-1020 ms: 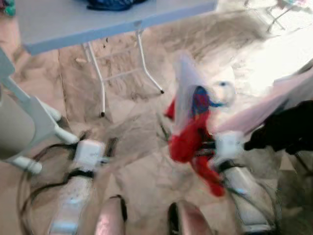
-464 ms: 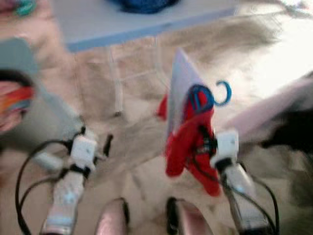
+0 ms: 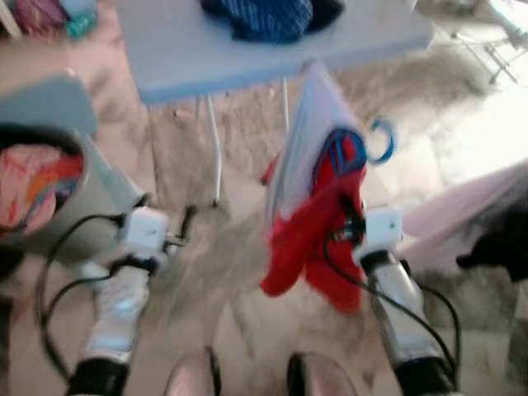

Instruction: Hang hanger

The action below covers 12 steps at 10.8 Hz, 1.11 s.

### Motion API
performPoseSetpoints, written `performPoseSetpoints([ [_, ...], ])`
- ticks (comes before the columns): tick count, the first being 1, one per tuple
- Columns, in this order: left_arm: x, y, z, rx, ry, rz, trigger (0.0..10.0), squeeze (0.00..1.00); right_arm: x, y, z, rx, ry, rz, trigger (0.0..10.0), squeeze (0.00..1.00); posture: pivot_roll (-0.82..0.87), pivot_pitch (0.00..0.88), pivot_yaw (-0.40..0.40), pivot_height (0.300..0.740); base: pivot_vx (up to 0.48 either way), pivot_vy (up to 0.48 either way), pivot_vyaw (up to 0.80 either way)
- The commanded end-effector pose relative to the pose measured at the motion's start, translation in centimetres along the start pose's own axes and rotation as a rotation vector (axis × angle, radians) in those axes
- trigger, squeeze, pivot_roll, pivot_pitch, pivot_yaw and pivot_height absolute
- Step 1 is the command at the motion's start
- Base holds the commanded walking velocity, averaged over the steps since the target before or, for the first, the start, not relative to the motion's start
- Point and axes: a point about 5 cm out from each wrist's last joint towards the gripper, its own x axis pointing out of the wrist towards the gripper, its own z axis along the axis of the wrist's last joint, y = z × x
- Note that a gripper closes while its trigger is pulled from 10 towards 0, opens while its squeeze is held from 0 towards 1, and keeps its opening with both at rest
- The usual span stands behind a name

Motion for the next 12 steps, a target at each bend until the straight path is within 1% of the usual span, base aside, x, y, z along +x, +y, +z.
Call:
performPoseSetpoints([
  [1,0.2,-0.8,0.0,-0.011,-0.011,-0.017,10.0,0.00,-0.4,-2.1,-0.4,0.018,0.007,-0.091,10.0,0.00,0.03,0.057,-0.027,0.740,0.356,0.000,0.00],
  [2,0.8,-1.4,0.2,-0.014,-0.024,-0.034,10.0,0.00,0.2,-1.9,-0.4,0.029,-0.012,-0.087,10.0,0.00,0.03,0.032,-0.020,0.740,0.368,0.000,0.00],
  [3,1.3,-1.5,0.5,-0.014,-0.036,-0.039,10.0,0.00,0.6,-1.7,-0.3,0.035,-0.027,-0.076,10.0,0.00,0.03,0.027,-0.017,0.740,0.382,0.000,0.00],
  [4,1.7,-1.2,0.5,-0.006,-0.041,-0.031,10.0,0.00,0.7,-1.0,-0.5,0.045,-0.015,0.001,10.0,0.00,0.02,0.042,-0.021,0.740,0.315,0.000,0.00],
  [5,1.6,-1.0,0.2,0.000,-0.028,-0.030,10.0,0.00,0.2,0.4,-1.3,0.052,0.038,0.141,10.0,0.00,0.01,0.053,-0.024,0.740,0.270,0.000,0.00],
  [6,1.5,-1.0,-0.2,0.021,-0.005,-0.038,10.0,0.00,-0.6,1.7,-2.1,0.028,0.079,0.266,10.0,0.00,0.01,0.072,-0.036,0.740,0.000,0.000,0.00],
  [7,1.6,-0.6,-1.1,0.063,0.040,-0.067,10.0,0.00,-2.1,2.8,-2.7,0.070,0.124,0.440,10.0,0.00,0.01,0.082,-0.042,0.740,0.000,0.000,0.00],
  [8,1.5,-0.5,-1.1,0.049,0.033,-0.072,10.0,0.00,-2.5,2.8,-2.7,0.074,0.138,0.500,10.0,0.00,0.01,0.093,-0.043,0.740,0.000,0.000,0.00],
  [9,1.3,-0.8,-1.0,0.078,0.011,-0.101,10.0,0.00,-2.5,2.8,-2.3,0.126,0.150,0.544,10.0,0.00,0.00,0.106,-0.044,0.740,0.000,0.000,0.00],
  [10,1.3,-1.3,-1.1,0.080,0.010,-0.128,10.0,0.00,-2.6,3.2,-1.3,0.134,0.117,0.588,10.0,0.00,0.00,0.117,-0.050,0.740,0.000,0.000,0.00],
  [11,1.6,-1.6,-1.2,0.097,0.007,-0.141,10.0,0.00,-2.6,3.4,-0.6,0.137,0.074,0.602,10.0,0.00,-0.01,0.126,-0.051,0.740,0.000,0.000,0.80],
  [12,1.9,-1.9,-1.0,0.089,0.002,-0.144,10.0,0.00,-2.6,3.6,-0.2,0.178,0.065,0.591,10.0,0.00,-0.01,0.129,-0.048,0.740,0.000,0.000,0.80],
])
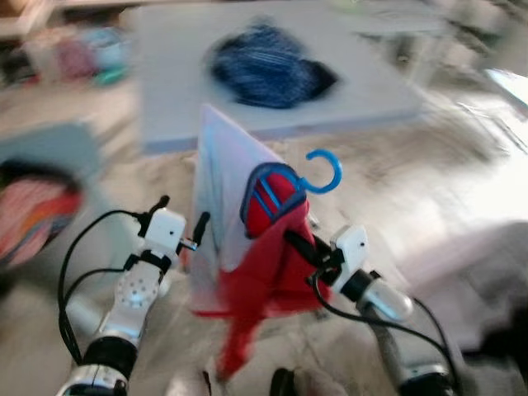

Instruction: Hang hanger

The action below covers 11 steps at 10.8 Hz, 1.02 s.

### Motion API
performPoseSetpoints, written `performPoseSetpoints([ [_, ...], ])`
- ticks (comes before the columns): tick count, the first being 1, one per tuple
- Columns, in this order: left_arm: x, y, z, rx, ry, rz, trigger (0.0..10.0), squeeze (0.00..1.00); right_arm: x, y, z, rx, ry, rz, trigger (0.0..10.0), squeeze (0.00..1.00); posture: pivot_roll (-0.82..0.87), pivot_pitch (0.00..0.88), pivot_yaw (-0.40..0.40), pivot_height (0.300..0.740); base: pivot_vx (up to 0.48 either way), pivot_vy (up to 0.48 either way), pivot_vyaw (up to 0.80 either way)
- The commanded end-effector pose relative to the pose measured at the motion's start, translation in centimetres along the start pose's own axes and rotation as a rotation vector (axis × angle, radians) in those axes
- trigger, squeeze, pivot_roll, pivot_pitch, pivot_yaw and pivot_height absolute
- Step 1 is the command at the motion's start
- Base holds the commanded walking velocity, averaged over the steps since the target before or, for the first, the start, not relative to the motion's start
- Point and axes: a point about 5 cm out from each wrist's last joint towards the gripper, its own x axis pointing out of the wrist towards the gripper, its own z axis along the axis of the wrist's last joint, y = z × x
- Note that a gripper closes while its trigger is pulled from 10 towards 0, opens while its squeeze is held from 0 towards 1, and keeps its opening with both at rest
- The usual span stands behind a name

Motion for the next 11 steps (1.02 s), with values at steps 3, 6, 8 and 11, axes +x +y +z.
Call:
performPoseSetpoints([
  [3,0.4,-0.8,0.3,0.000,-0.025,-0.041,10.0,0.00,0.2,0.8,1.9,0.088,-0.041,0.035,10.0,0.00,-0.02,0.144,-0.037,0.740,0.000,0.000,0.27],
  [6,1.5,-2.4,1.2,-0.018,-0.054,-0.073,10.0,0.00,0.9,1.5,3.0,0.110,-0.062,0.056,10.0,0.00,-0.03,0.155,-0.038,0.740,0.000,0.000,0.00],
  [8,2.4,-3.5,2.3,-0.055,-0.087,-0.105,10.0,0.00,1.2,1.7,2.4,0.049,0.014,0.120,10.0,0.00,-0.03,0.156,-0.039,0.740,0.000,0.000,0.00],
  [11,3.5,-4.3,3.2,-0.059,-0.108,-0.125,10.0,0.00,2.3,2.5,2.3,0.082,0.057,0.186,10.0,0.00,-0.04,0.151,-0.048,0.740,0.000,0.000,0.00],
])
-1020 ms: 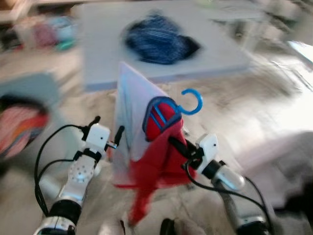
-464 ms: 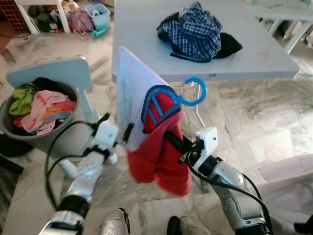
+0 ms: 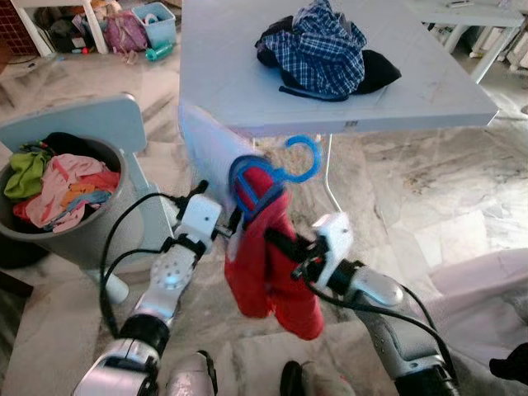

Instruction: Hang hanger

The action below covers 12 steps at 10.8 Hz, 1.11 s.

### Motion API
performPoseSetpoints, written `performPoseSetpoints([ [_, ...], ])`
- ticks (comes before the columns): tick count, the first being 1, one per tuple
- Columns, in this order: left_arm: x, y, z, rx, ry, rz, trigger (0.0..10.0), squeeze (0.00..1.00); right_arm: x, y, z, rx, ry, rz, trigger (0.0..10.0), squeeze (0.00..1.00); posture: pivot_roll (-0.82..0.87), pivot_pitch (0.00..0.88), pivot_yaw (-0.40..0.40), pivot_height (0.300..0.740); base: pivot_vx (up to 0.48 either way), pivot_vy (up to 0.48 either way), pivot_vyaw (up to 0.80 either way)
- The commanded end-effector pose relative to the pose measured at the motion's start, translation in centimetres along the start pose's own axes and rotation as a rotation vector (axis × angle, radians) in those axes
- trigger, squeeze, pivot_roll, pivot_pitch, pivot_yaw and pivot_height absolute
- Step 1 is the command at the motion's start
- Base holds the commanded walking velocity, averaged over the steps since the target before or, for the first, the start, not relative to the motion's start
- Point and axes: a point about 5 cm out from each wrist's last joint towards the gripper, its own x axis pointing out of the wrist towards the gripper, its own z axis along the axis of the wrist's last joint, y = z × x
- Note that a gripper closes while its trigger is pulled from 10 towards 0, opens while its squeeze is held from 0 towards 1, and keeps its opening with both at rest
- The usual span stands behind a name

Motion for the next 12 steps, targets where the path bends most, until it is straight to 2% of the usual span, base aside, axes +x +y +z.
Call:
performPoseSetpoints([
  [1,0.5,-0.4,0.4,-0.004,-0.013,-0.017,10.0,0.00,0.6,0.1,1.1,-0.050,-0.048,0.006,10.0,0.00,-0.05,0.150,-0.045,0.740,0.000,0.000,0.00],
  [2,0.5,-0.8,0.4,-0.007,-0.014,-0.032,10.0,0.00,1.0,-0.5,1.7,-0.146,-0.080,-0.070,10.0,0.00,-0.05,0.150,-0.041,0.740,0.000,0.000,0.00],
  [3,0.3,-1.3,0.2,-0.003,-0.011,-0.050,10.0,0.00,1.4,-1.7,3.0,-0.191,-0.155,-0.184,10.0,0.00,-0.05,0.150,-0.041,0.740,0.000,0.000,0.00],
  [4,0.3,-1.3,0.2,-0.003,-0.011,-0.051,10.0,0.00,1.6,-1.9,3.4,-0.174,-0.173,-0.184,10.0,0.00,-0.04,0.150,-0.038,0.740,0.000,0.000,0.00],
  [6,0.2,-1.1,0.1,0.000,-0.009,-0.044,10.0,0.00,1.6,-2.5,3.8,-0.238,-0.201,-0.265,10.0,0.00,-0.04,0.150,-0.038,0.740,0.000,0.000,0.00],
  [7,0.3,-0.9,0.1,0.005,-0.008,-0.038,10.0,0.00,1.8,-2.3,3.6,-0.210,-0.201,-0.243,10.0,0.00,-0.04,0.148,-0.039,0.740,0.000,0.000,0.00],
  [8,0.5,-0.8,0.3,0.005,-0.014,-0.027,10.0,0.00,1.8,-2.0,3.5,-0.249,-0.193,-0.238,10.0,0.00,-0.04,0.148,-0.039,0.740,0.000,0.000,0.00],
  [9,0.5,-0.8,0.3,0.006,-0.015,-0.027,10.0,0.00,1.9,-1.8,3.2,-0.232,-0.183,-0.215,10.0,0.00,-0.04,0.148,-0.039,0.740,0.000,0.000,0.00],
  [10,0.6,-0.8,0.4,0.008,-0.016,-0.023,10.0,0.00,2.0,-1.0,2.8,-0.182,-0.167,-0.137,10.0,0.00,-0.05,0.144,-0.044,0.740,0.000,0.000,0.00],
  [11,0.9,-0.5,0.6,0.002,-0.031,0.007,10.0,0.00,1.8,-0.1,1.9,-0.171,-0.112,-0.049,10.0,0.00,-0.05,0.142,-0.048,0.740,0.000,0.000,0.00],
  [12,1.0,-0.4,0.8,0.000,-0.034,0.013,10.0,0.00,1.6,0.1,1.4,-0.177,-0.091,-0.033,10.0,0.00,-0.05,0.137,-0.051,0.740,0.000,0.000,0.00],
])
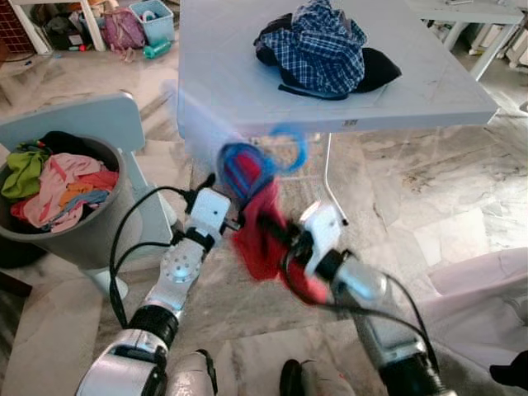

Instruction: Hang hanger

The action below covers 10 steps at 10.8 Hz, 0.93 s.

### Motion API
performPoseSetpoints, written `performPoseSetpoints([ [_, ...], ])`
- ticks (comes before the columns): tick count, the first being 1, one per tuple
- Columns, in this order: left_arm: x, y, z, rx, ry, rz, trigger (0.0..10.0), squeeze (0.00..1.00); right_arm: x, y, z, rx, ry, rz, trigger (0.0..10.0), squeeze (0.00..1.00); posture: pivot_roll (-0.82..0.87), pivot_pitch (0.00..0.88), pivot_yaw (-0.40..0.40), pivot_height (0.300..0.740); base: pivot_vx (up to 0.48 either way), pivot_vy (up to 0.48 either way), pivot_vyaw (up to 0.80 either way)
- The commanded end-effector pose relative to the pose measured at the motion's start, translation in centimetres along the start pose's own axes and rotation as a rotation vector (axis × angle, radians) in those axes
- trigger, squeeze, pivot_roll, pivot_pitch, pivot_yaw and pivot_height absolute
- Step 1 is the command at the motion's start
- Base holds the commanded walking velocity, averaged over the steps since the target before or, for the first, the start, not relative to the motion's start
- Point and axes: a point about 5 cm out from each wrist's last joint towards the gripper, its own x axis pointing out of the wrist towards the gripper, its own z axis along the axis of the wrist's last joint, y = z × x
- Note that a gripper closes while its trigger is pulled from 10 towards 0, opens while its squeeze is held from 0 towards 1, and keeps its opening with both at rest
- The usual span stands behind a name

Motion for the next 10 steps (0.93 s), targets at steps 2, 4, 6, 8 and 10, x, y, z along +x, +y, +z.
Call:
performPoseSetpoints([
  [2,0.5,0.2,0.4,0.007,-0.012,0.018,10.0,0.00,0.0,0.8,0.8,0.037,-0.016,0.095,10.0,0.00,-0.06,0.129,-0.056,0.740,0.000,0.000,0.00],
  [4,0.6,1.3,0.6,0.028,-0.020,0.075,10.0,0.00,-1.7,-0.7,0.1,0.010,0.065,0.109,10.0,0.00,-0.06,0.125,-0.059,0.740,0.000,0.000,0.00],
  [6,-0.1,3.1,0.2,0.051,-0.009,0.149,10.0,0.00,-4.2,-2.8,-1.0,-0.069,0.166,0.062,10.0,0.00,-0.06,0.126,-0.062,0.740,0.000,0.000,0.00],
  [8,-1.2,5.0,0.1,0.070,-0.029,0.220,10.0,0.00,-8.5,-5.4,-2.5,-0.208,0.366,0.002,10.0,0.00,-0.06,0.131,-0.061,0.740,0.000,0.000,0.00],
  [10,-2.2,6.7,1.0,0.117,-0.087,0.286,10.0,0.00,-12.3,-7.6,-3.3,-0.340,0.546,0.037,10.0,0.00,-0.06,0.134,-0.059,0.740,0.000,0.000,0.00],
])
